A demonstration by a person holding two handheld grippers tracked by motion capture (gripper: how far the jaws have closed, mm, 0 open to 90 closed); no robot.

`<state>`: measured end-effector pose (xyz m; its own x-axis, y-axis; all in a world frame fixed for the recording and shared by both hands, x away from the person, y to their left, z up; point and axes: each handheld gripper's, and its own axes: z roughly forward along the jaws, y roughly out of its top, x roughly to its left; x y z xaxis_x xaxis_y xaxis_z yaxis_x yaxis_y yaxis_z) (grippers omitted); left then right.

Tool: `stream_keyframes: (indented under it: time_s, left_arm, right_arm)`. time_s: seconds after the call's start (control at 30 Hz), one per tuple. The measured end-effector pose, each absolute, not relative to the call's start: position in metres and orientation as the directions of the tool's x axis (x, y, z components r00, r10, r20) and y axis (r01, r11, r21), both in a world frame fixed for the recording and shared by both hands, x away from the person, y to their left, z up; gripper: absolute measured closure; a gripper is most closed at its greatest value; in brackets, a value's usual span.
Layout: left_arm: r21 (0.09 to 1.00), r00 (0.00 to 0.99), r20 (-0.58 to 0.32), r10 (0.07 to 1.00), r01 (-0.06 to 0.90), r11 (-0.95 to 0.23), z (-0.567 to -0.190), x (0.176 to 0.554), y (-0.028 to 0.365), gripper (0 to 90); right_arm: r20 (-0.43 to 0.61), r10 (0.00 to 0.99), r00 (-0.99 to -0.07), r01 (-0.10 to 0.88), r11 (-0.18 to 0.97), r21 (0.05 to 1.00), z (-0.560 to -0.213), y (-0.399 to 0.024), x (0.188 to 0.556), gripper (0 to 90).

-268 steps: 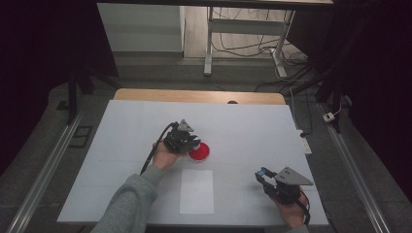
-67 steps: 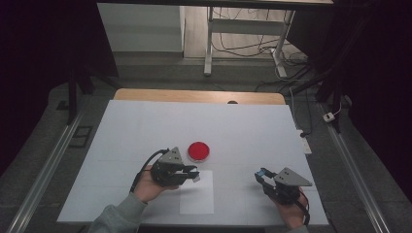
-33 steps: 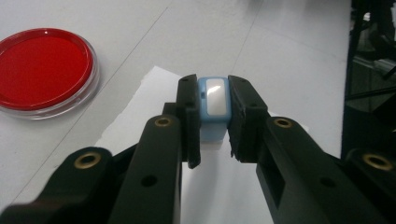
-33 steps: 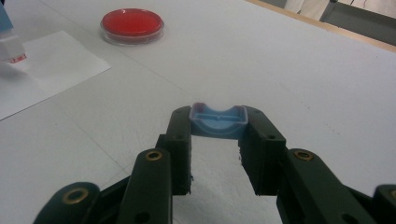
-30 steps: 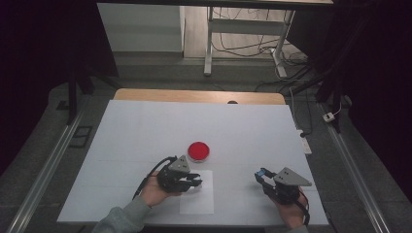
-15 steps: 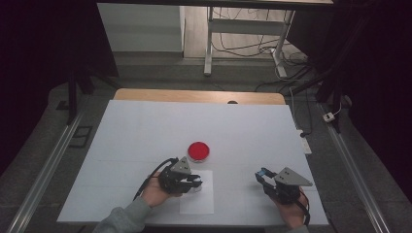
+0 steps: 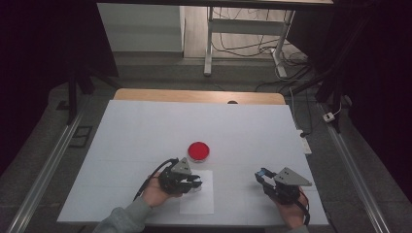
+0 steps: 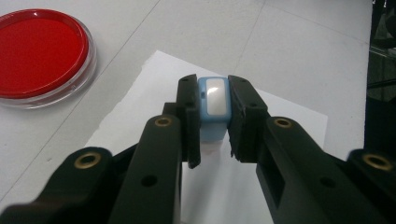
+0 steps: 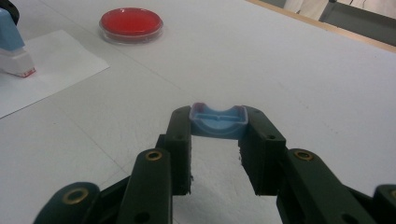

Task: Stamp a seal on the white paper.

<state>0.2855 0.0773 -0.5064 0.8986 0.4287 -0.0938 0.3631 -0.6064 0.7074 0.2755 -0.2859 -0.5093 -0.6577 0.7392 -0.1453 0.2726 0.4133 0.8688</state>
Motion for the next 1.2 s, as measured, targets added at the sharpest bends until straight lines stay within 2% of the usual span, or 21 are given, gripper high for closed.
stream_keyframes:
  time_s: [0.7, 1.2]
  left_arm:
    - [0.683, 0.899, -0.086, 0.429, 0.367, -0.632, -0.5083, 0.2852, 0.0742, 76.1]
    - [0.676, 0.902, -0.034, 0.431, 0.339, -0.655, -0.5080, 0.2796, 0.0708, 76.3]
  right_arm:
    - [-0.147, 0.739, -0.658, 0.272, 0.416, 0.868, -0.5095, -0.2858, 0.2755, 64.9]
    - [-0.149, 0.738, -0.658, 0.273, 0.419, 0.866, -0.5097, -0.2856, 0.2754, 64.9]
